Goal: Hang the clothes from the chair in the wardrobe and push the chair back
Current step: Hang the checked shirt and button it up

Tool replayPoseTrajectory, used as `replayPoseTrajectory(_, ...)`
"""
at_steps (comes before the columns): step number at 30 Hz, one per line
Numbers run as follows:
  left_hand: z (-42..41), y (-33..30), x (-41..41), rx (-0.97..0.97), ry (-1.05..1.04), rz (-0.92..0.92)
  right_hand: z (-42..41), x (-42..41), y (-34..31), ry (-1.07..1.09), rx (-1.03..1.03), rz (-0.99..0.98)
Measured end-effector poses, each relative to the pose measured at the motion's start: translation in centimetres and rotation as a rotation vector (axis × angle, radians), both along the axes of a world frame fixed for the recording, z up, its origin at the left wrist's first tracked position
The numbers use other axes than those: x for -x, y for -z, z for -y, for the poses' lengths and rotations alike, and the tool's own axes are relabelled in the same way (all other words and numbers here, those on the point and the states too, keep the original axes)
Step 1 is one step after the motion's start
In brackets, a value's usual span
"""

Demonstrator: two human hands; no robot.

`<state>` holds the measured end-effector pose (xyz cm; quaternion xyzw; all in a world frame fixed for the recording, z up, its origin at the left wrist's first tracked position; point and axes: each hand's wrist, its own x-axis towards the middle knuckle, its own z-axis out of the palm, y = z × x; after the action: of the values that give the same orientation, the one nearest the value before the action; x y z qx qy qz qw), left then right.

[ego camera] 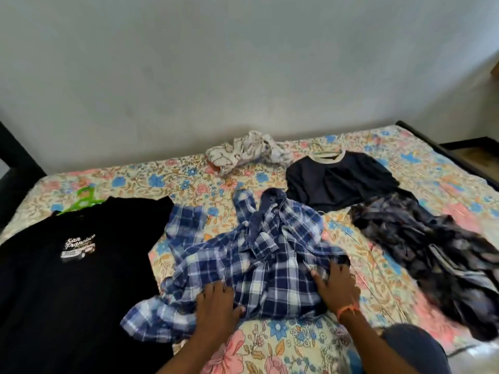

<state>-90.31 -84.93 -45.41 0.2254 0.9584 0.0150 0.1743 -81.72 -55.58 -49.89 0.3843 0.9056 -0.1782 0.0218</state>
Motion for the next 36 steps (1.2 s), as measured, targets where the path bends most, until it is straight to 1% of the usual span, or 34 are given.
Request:
replayPoseTrajectory(1,-0.2,-0.2,-0.1,-0.004,-0.008,-0.032,0.1,-0.1,-0.9,0.037,0.059,-0.046)
replayPoseTrajectory(2,-0.3,0.0,-0.4,-0.006,-0.032,-0.022,-0.6,-0.1,-0.4,0.067,0.127,-0.121)
replayPoseTrajectory(4,-0.3,0.0,-1.0,-0.07,-0.139,0.026,-1.4,0.2,-0.4,0.137,0.221,-0.196)
replayPoseTrajectory(7,0.2,0.4,-1.1,-0.244,-0.361,0.142,-1.7,1.0,0.6,0.263,0.27,-0.195)
replayPoseTrajectory(9,0.4,0.5,-1.0,-0.365,-0.439,0.175,-1.5,1.4,1.1,0.381,0.307,-0.238)
replayPoseTrajectory(10,0.4,0.4,-1.0,-0.403,-0.451,0.156,-1.4,1.6,1.1,0.488,0.344,-0.279)
replayPoseTrajectory(12,0.4,-0.2,-1.5,-0.385,-0.409,0.056,-1.2,2.0,0.7,0.684,0.434,-0.286)
replayPoseTrajectory(13,0.4,-0.2,-1.8,-0.331,-0.334,-0.024,-1.0,2.0,0.3,0.736,0.468,-0.265)
replayPoseTrajectory(16,0.1,0.5,-2.3,-0.128,0.062,-0.277,-0.5,1.9,0.0,0.841,0.534,-0.287)
replayPoseTrajectory(17,-0.3,0.8,-2.4,-0.085,0.126,-0.255,-0.4,1.8,0.0,0.857,0.559,-0.315)
replayPoseTrajectory(18,-0.8,1.0,-2.5,-0.064,0.1,-0.203,-0.4,1.9,0.2,0.871,0.577,-0.355)
replayPoseTrajectory(20,-1.8,1.1,-1.9,-0.095,-0.122,-0.066,-0.6,1.5,0.3,0.851,0.634,-0.442)
replayPoseTrajectory(21,-2.2,1.1,-1.4,-0.139,-0.236,-0.018,-0.7,1.4,0.6,0.836,0.673,-0.449)
replayPoseTrajectory(22,-2.8,1.1,-0.7,-0.164,-0.305,0.018,-0.9,1.2,0.6,0.806,0.692,-0.416)
replayPoseTrajectory(25,-4.4,1.5,1.3,-0.129,-0.331,0.04,-0.2,1.1,0.2,0.636,0.687,-0.374)
replayPoseTrajectory(27,-5.5,1.2,2.3,-0.167,-0.351,0.072,0.9,1.0,-0.6,0.525,0.653,-0.422)
replayPoseTrajectory(29,-6.7,0.7,3.4,-0.162,-0.323,0.107,1.5,0.9,-1.0,0.417,0.597,-0.469)
replayPoseTrajectory(31,-7.7,0.1,4.5,-0.138,-0.302,0.219,1.6,0.8,-1.0,0.356,0.57,-0.505)
replayPoseTrajectory(32,-8.4,-0.3,5.1,-0.17,-0.312,0.328,1.5,0.7,-1.0,0.357,0.587,-0.523)
replayPoseTrajectory(33,-9.2,-1.2,5.6,-0.254,-0.366,0.47,1.4,0.7,-0.9,0.364,0.611,-0.542)
replayPoseTrajectory(35,-11.4,-3.4,7.4,-0.526,-0.592,0.754,1.2,0.8,-0.8,0.377,0.649,-0.56)
replayPoseTrajectory(36,-12.6,-4.7,8.8,-0.671,-0.695,0.82,1.1,0.9,-0.8,0.374,0.666,-0.568)
